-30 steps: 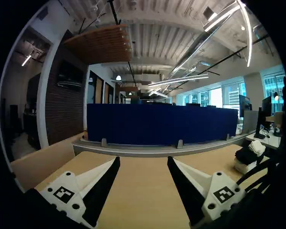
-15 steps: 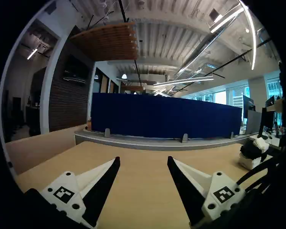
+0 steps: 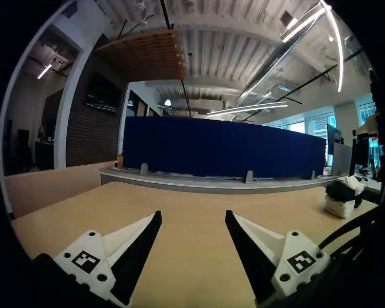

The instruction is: Fold towel

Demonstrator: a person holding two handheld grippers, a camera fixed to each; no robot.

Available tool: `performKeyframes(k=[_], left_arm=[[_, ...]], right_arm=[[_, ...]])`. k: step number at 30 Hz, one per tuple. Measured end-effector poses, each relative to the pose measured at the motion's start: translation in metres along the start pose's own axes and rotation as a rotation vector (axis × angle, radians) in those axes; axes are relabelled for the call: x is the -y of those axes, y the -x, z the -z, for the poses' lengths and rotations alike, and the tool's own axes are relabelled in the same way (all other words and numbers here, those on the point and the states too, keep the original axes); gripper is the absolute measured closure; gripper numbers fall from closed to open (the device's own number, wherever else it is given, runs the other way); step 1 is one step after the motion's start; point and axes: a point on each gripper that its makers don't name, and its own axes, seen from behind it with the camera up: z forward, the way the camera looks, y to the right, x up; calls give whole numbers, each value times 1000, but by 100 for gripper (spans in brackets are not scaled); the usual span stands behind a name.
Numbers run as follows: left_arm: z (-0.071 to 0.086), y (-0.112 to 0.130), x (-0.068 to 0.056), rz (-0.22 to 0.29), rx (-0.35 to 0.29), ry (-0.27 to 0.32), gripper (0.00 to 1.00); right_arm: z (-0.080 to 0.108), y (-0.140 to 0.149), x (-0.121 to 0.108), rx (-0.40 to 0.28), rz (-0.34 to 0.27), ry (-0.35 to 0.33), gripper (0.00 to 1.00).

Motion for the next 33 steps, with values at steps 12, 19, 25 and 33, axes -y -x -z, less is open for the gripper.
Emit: performKeyframes(k=[12,19,25,33], left_arm=[[1,10,-4,-27,-6,5,8],[1,13,-5,-53,-4,5,8],[2,15,-7,-77,-4,3,8],[3,16,-9,-81,-5,0,7]], right_arm=[[3,8,0,7,7,-1,0],[3,8,-1,9,9,-4,0],[4,8,-4,5,-1,-4,0],[5,-3,-14,-21,-27,-5,0]])
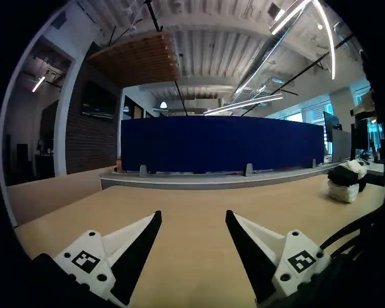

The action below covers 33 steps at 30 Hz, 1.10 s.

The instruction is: Fold towel

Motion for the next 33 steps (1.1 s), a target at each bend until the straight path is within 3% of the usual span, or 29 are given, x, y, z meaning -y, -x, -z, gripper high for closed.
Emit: performKeyframes(k=[7,14,33], left_arm=[[-1,-1,0,-2,0,0,7],[-1,-1,-1,-1,0,0,7],[-1,-1,-1,-2,-1,0,7]], right_arm=[[3,-12,-17,-62,-31,2,0],[4,13,-42,-63,-42,17,0],[-3,97,-82,-111,-119,47,0]])
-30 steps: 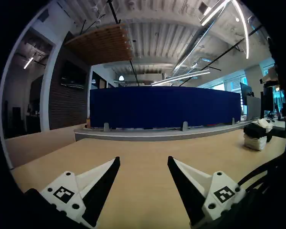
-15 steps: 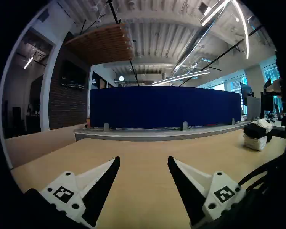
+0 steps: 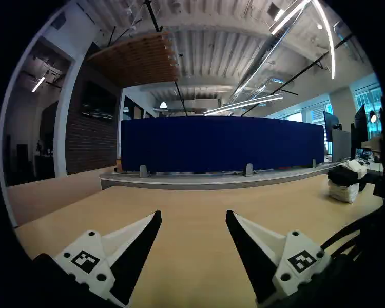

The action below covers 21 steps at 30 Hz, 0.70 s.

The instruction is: Fold towel

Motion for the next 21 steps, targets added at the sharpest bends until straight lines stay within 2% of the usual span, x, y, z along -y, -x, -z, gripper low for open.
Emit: performKeyframes(k=[11,21], left_arm=[[-1,0,0,0,0,0,7],[0,0,0,0,0,0,7]], right_arm=[[-5,50,-11,16,-10,18,0],[-5,68,-13,19,-7,10,0]])
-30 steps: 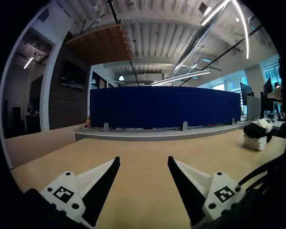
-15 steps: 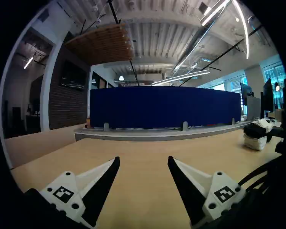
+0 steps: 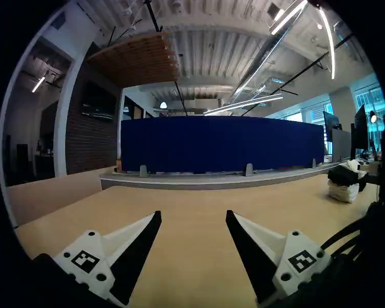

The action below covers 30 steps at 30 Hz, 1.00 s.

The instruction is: Fold towel

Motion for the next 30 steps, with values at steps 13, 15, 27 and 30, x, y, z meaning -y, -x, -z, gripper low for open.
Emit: performKeyframes(k=[13,15,27,30], left_arm=[[0,0,0,0,0,0,6],[0,0,0,0,0,0,6],[1,0,1,0,0,0,6],[0,0,1,0,0,0,6]], right_arm=[[3,9,8,-8,39,-17,0],[5,9,10,-10,50,-17,0],[6,12,17,-28,112,-20,0],[6,12,20,-28,132,-20,0]])
